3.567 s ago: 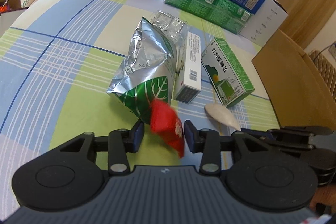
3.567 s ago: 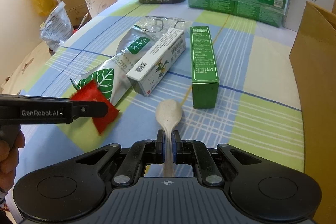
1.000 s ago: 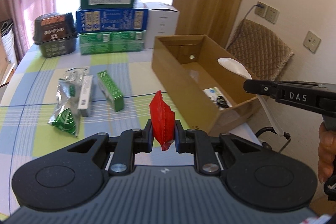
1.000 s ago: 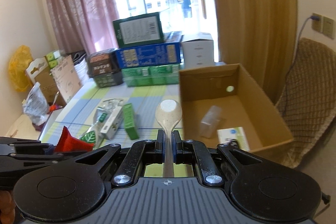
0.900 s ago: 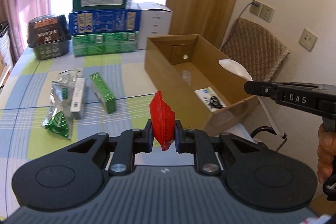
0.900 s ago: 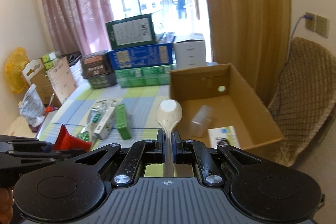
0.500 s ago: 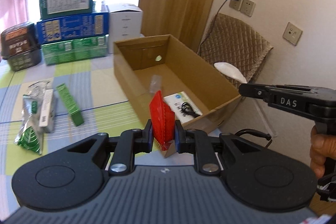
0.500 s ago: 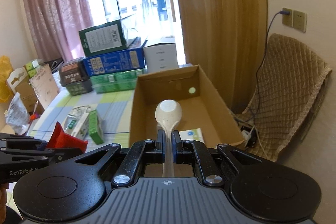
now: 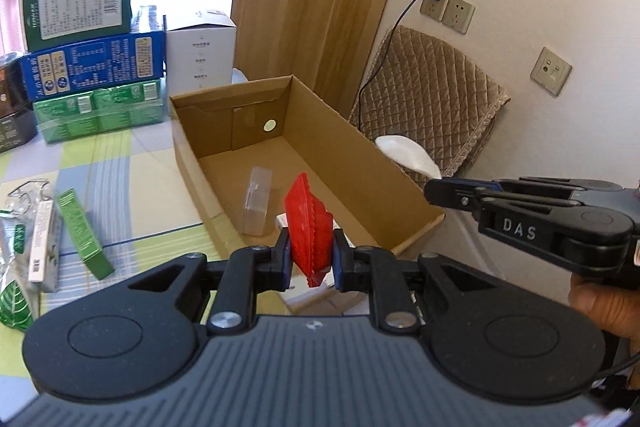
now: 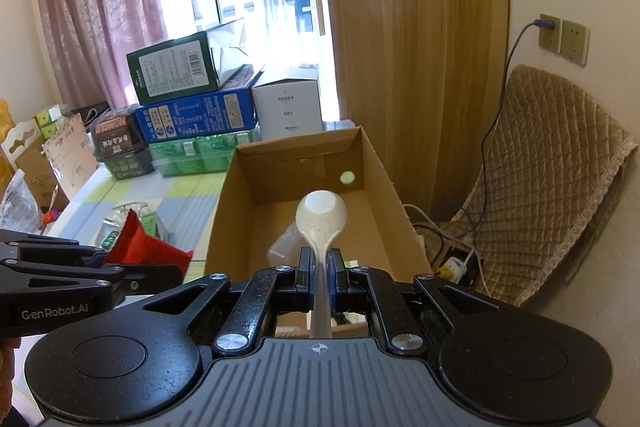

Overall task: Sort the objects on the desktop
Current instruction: 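Open the left tool to drop the packet while the right tool drops the spoon into the box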

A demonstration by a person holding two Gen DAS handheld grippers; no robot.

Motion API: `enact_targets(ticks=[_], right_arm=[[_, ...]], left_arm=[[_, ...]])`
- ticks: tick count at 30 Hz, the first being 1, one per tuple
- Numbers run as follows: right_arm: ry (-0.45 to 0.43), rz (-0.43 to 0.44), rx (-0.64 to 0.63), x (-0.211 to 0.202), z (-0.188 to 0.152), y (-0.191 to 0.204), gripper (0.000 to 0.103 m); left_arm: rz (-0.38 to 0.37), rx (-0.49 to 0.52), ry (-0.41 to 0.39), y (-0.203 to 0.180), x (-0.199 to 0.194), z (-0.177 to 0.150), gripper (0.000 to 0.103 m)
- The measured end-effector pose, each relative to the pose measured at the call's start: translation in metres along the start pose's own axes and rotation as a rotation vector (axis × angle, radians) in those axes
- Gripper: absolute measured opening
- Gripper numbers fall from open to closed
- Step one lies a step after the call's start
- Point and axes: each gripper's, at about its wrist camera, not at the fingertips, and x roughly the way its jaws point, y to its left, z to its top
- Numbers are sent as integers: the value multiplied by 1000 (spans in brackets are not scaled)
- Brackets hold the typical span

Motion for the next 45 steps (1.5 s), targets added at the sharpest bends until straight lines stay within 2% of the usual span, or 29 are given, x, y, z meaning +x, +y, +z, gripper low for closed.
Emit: enact_targets(ticks=[4, 14, 16, 17, 28, 36, 39, 41, 43, 45], right_arm=[[3, 3, -7, 12, 7, -3, 3], [20, 9, 1, 40, 18, -10, 3], [25, 11, 3, 43, 18, -11, 3], [27, 11, 3, 45, 18, -11, 3], [39, 25, 0, 57, 20, -9, 3], [20, 29, -52, 78, 37, 0, 4], [3, 21, -38, 78, 41, -2, 7], [-7, 23, -18, 74, 39, -4, 14], [-3, 24, 5, 71, 35, -7, 26], [9, 23, 15, 68, 30, -8, 31]], left_arm=[[-23, -4, 9, 0, 15, 9, 15], [-25, -13, 29, 7, 47, 21, 15], [-24, -22, 28, 10, 53, 22, 22], [-21, -25, 28, 12, 54, 22, 22], [14, -50, -2, 28, 40, 17, 22], [22, -59, -28, 33, 26, 17, 26], [31, -64, -35, 38, 19, 16, 29], [40, -70, -37, 42, 15, 14, 29], [47, -80, -40, 46, 12, 12, 31], [54, -90, -44, 50, 8, 9, 32]])
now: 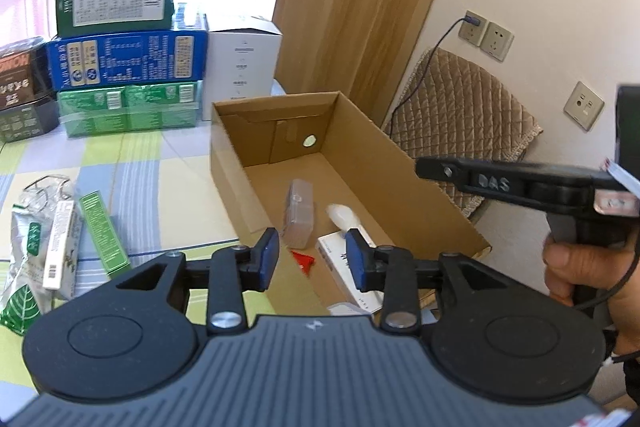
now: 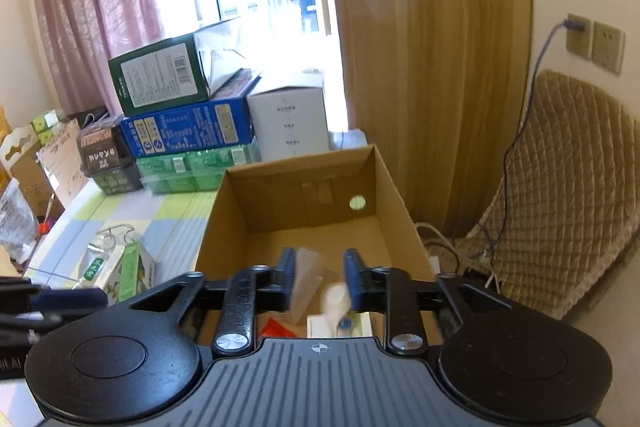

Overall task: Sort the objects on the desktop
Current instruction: 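Open the left tool to drop the packet while the right tool drops the spoon into the box, then move both tools back over the table toward the remaining items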

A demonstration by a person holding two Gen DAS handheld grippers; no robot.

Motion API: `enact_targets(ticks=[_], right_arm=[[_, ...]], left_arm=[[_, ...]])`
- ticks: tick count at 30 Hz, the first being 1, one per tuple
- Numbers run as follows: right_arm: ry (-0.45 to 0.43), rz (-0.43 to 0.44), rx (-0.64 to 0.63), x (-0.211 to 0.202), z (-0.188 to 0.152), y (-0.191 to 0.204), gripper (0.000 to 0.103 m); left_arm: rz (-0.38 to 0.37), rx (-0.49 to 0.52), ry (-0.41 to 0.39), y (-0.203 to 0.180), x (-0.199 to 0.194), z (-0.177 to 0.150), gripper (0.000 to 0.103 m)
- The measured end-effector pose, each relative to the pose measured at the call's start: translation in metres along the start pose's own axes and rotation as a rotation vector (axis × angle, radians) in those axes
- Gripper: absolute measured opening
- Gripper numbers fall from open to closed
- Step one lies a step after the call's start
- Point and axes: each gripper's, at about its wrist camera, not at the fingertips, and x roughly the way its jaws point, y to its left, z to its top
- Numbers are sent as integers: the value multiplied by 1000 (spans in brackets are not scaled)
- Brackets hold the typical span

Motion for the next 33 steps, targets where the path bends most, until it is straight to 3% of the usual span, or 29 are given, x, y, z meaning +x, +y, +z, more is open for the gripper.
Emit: enact_targets(ticks=[5, 7, 11, 13, 19, 22, 28, 33], right_arm=[[18, 5, 39, -13, -14, 1, 39], [20, 12, 47, -19, -17, 5, 47], [8, 22, 35, -35, -23, 19, 61], [8, 28, 27, -41, -25, 28, 69], [1, 49, -6, -55, -31, 55, 85], [-2, 59, -19, -60, -33, 68, 90], [-3, 77, -46, -65, -38, 94, 101], [4, 93, -71, -65, -42, 115, 101]], left_arm=[[16, -24, -3, 11, -11, -8, 36], [28, -21, -8, 14, -17, -11, 46], [50, -32, -16, 23, -31, -18, 49], [65, -42, -23, 28, -38, -21, 58], [96, -60, -36, 44, -62, -32, 71], [117, -70, -47, 52, -74, -38, 81], [163, -87, -66, 72, -99, -52, 91], [197, -106, -77, 92, -118, -60, 96]])
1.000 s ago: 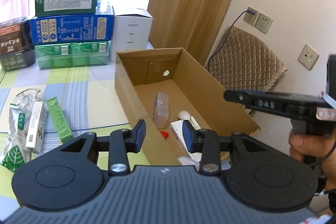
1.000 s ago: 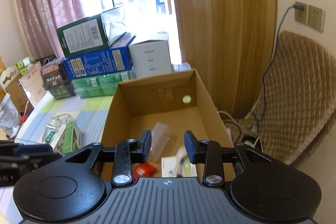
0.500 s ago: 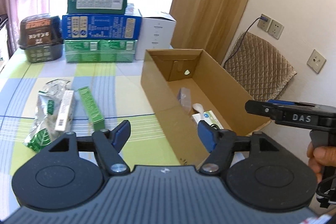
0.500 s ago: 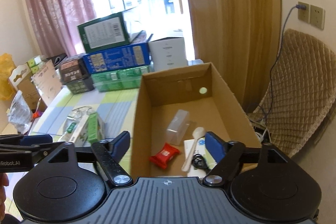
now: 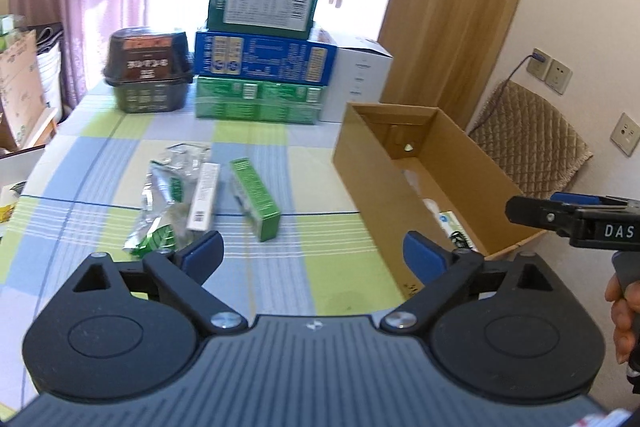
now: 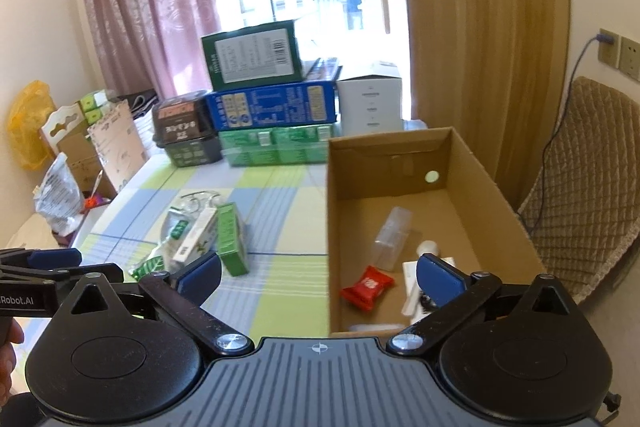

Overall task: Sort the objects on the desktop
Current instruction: 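Move both tools back over the table toward the remaining items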

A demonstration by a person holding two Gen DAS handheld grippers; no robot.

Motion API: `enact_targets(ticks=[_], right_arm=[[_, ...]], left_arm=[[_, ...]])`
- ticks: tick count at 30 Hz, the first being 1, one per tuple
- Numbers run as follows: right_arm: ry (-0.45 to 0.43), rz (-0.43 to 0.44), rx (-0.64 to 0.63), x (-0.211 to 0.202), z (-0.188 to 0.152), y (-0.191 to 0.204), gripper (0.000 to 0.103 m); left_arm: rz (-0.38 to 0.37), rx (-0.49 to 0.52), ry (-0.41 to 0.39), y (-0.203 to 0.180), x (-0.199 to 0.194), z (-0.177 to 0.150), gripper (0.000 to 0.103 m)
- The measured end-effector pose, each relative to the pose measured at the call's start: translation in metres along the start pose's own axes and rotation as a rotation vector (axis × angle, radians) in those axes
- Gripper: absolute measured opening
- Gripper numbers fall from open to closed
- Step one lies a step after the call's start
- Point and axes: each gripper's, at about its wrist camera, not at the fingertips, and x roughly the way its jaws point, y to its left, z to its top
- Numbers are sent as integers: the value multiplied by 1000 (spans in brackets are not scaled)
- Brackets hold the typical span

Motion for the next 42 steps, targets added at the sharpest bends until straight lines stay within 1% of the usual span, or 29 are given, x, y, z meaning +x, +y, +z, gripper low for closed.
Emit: enact_targets(ticks=[4, 13, 23, 33, 42], right_arm=[[9, 13, -25, 4, -2, 17, 101], [36, 46, -73, 15, -8, 49, 101], [66, 65, -97, 27, -15, 72, 101], [91, 80, -113, 40, -20, 86, 101], [110, 85, -122, 55, -22, 92, 101]], left_arm=[[32, -7, -3, 17, -10, -4, 101], [93, -43, 11, 58, -25, -16, 101], [149, -71, 21, 96, -37, -29, 101], [174, -93, 31, 120, -39, -33, 101], [182, -90, 49, 132, -28, -31, 101]])
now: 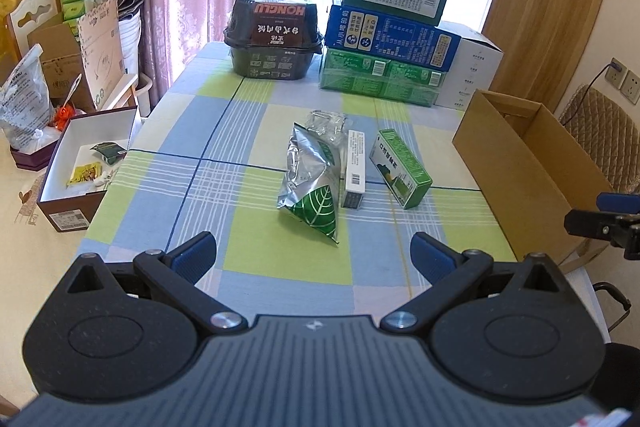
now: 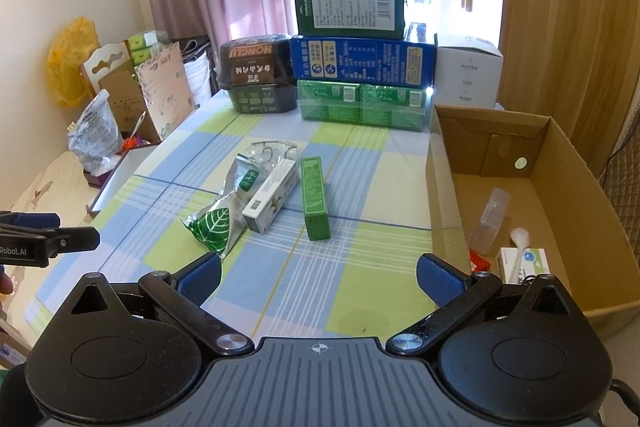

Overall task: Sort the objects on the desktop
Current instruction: 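Move both tools back over the table toward the remaining items, then grasp the silver foil tea bag with the left tool while the right tool grasps the long green box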

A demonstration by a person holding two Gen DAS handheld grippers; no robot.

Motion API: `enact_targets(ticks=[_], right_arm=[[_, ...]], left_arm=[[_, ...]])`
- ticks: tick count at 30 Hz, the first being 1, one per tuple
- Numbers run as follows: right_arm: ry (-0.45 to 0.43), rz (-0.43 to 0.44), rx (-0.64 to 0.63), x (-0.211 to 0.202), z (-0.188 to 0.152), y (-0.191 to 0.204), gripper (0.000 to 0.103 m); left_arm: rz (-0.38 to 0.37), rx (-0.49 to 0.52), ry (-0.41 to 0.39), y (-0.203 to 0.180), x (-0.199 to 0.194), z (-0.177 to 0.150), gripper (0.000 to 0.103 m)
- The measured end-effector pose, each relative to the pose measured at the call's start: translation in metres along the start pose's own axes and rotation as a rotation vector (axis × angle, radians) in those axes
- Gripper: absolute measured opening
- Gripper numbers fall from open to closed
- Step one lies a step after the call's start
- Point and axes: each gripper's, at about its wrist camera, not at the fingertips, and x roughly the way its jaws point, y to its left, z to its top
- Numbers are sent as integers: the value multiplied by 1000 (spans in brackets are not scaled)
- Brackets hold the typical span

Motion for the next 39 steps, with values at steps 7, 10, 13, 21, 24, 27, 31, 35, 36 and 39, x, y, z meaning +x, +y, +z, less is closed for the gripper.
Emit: enact_targets(ticks=[7, 10, 13, 21, 24, 27, 31, 35, 36, 39], right_arm=[[5, 5, -3, 28, 5, 4, 101], [6, 10, 10, 46, 8, 3, 101], [14, 11, 18, 67, 11, 3, 101], [37, 6, 36, 127, 14, 2, 101], [42, 6, 37, 147, 13, 2, 99], [47, 12, 16, 164, 13, 3, 89], [58, 24, 12, 183, 15, 1, 81], [70, 25, 3, 198, 17, -6, 77], [74, 22, 2, 201, 18, -7, 76], [90, 27, 4, 211, 18, -12, 73]], left_arm=[[-5, 3, 22, 5, 24, 9, 101], [-2, 11, 37, 6, 41, 14, 101], [2, 18, 51, 9, 62, 17, 101], [-9, 23, 75, 14, 123, 25, 101], [-1, 28, 82, 18, 144, 24, 101], [4, 28, 93, 24, 160, 22, 101], [-5, 36, 93, 27, 174, 27, 99], [-14, 70, 91, 23, 189, 36, 98], [-16, 82, 91, 21, 193, 37, 97], [-16, 127, 112, 18, 207, 40, 92]])
